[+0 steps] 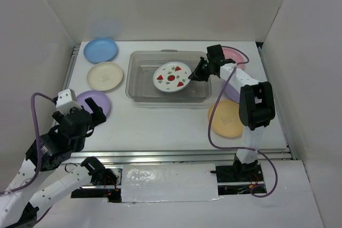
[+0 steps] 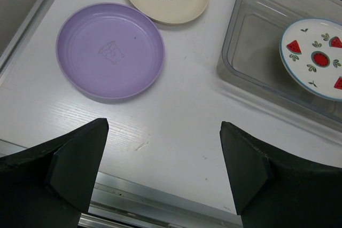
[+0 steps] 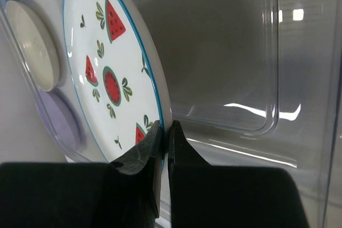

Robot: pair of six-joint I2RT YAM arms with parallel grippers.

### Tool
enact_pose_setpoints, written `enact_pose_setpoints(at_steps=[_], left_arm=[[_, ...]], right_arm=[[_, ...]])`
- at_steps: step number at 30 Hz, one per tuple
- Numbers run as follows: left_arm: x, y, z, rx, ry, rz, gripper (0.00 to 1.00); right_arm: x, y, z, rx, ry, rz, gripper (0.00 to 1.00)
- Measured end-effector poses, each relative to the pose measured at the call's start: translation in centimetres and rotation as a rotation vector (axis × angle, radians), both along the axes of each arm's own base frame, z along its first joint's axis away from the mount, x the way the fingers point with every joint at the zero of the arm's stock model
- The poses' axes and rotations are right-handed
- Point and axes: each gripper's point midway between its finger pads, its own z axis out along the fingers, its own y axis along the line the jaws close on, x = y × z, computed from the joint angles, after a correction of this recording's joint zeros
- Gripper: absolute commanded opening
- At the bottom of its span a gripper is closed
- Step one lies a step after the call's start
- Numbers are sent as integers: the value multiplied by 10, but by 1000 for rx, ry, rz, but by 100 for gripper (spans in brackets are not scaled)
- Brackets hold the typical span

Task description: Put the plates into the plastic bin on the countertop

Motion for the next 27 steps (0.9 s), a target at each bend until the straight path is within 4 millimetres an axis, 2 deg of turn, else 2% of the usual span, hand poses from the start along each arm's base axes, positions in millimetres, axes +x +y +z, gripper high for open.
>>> enact_pose_setpoints(at_steps=[3,4,5,9,11,12,13,17,21,24,27], left_arm=[[1,-2,0,-2,0,-5,99],[1,-2,0,-2,-1,-6,99],[1,-2,0,-2,0,-6,99],[1,-2,0,10,2,-12,99],[1,-2,0,11,2,-13,99],[1,-2,0,11,2,-13,99],[2,-2,0,12,4,-13,99],[5,-4,-3,26,21,-10,99],[11,-5,-12,42,83,50,99],[17,-9,-20,26,146,119,99],[28,-16,-32,-32,194,187,99]], right_arm=[[7,6,-6,7,5,15,21],[10,9,-7,12,3,20,41],[13,13,-8,24,-1,28,51],[16,24,-8,38,-16,54,69],[17,28,-5,47,-24,60,87],[18,30,-2,52,-30,60,89],[19,31,1,52,-39,62,100],[21,26,20,11,-79,27,100],[22,22,64,-36,-170,-9,100],[1,25,123,-44,-296,-10,100],[-46,43,183,-2,-455,57,100]])
